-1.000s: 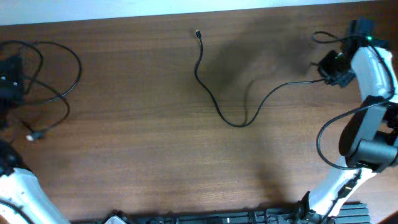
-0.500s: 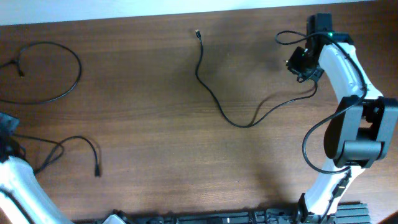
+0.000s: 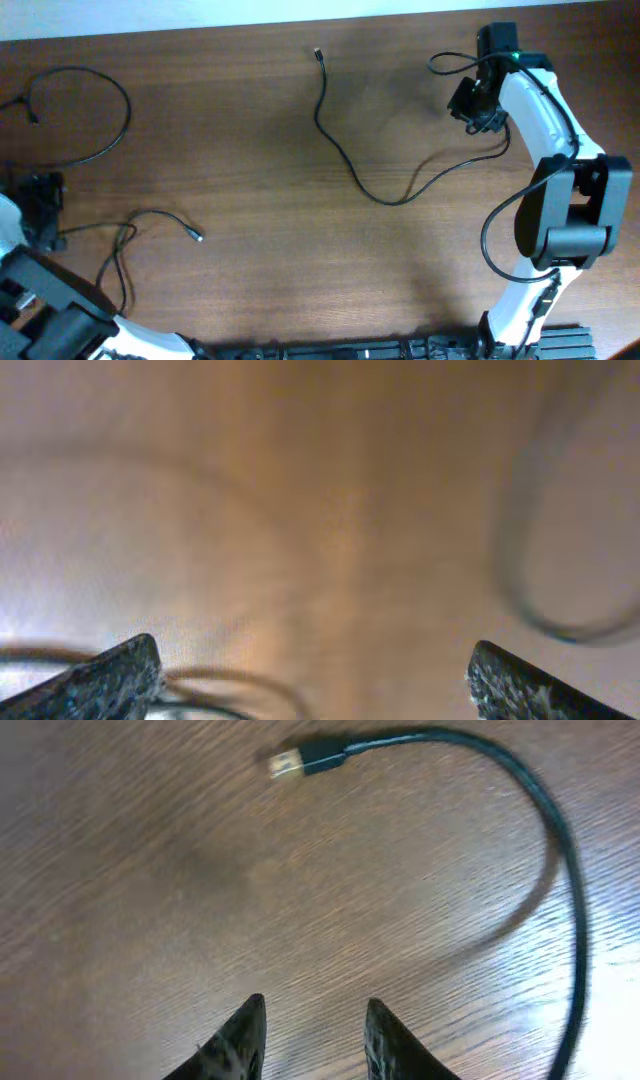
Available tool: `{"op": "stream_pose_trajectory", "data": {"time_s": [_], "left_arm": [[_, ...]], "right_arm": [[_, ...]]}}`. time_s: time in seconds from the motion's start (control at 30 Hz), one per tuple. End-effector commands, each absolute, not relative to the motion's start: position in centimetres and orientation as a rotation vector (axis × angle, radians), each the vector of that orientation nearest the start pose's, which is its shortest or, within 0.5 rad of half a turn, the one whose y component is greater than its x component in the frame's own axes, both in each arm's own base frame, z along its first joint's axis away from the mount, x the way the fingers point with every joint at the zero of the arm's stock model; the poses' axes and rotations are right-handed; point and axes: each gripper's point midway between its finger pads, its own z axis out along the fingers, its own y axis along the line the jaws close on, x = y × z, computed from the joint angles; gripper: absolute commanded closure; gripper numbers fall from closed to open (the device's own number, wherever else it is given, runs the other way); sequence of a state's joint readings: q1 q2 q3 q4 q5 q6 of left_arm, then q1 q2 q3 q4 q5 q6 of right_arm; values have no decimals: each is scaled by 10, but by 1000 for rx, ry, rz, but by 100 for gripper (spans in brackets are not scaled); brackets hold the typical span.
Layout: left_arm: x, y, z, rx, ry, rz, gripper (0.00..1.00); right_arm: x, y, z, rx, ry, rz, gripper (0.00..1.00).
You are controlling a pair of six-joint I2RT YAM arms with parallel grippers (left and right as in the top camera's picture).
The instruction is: Untangle cables
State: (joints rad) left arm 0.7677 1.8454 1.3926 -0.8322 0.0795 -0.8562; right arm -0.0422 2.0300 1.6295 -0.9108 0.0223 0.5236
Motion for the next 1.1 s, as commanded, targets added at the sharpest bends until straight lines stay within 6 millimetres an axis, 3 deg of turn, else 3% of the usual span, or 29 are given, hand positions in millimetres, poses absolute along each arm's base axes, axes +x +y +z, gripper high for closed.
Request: {"op": "stream_pose_trajectory", "data": {"time_s": [0.0,0.07,0.1,0.2,0.3,0.33,0.43,0.5,0.57,0.6,0.63,0.67,0.7,0.8,0.87,0.9,0.93,1.0,1.03,1.07], "left_arm": [[337,281,186,-1717,2003,-221,1],[332,274,215,-1657,2029,-218,1],[327,269,215,-1674,2044,-221,1],[297,238,180,-1849,2179,-270,1],[303,200,176,-1818,2253,-541,1],[315,182,180,-1641,2350,-605,1],[342,132,180,-1291,2557,-587,1],[367,104,178,-1065,2631,-478,1],[384,78,176,-903,2674,-340,1],[390,68,176,-842,2685,-289,1],[392,60,175,-800,2700,-231,1],[392,52,174,-758,2714,-180,1],[393,46,174,-730,2724,-164,1],[393,41,174,-715,2729,-167,1],[393,41,174,-715,2730,-167,1],[393,41,174,-715,2730,-167,1],[393,41,174,-715,2730,-167,1],[393,41,174,-715,2731,-167,1],[393,41,174,-715,2730,-167,1],[393,41,174,-716,2730,-167,1]], "right_arm": [[448,-3,74,750,2779,56,65],[451,6,75,716,2774,56,60],[451,8,75,709,2776,57,59],[451,8,75,708,2777,57,59],[451,9,75,707,2779,62,58],[450,14,75,705,2789,95,58],[452,41,76,658,2810,253,63],[453,62,77,588,2813,267,62],[448,83,77,458,2842,261,47],[443,86,76,386,2869,247,26],[431,85,73,386,2920,232,18],[415,80,72,455,2977,218,15],[395,68,76,671,3021,189,15],[366,63,81,985,3048,125,15],[343,57,82,1192,3045,-26,14],[339,47,80,1319,2953,-180,7],[333,44,70,1462,2858,-267,1],[324,52,36,1499,2844,-242,0],[320,56,13,1493,2846,-203,11],[315,60,2,1504,2860,-160,28]]}}
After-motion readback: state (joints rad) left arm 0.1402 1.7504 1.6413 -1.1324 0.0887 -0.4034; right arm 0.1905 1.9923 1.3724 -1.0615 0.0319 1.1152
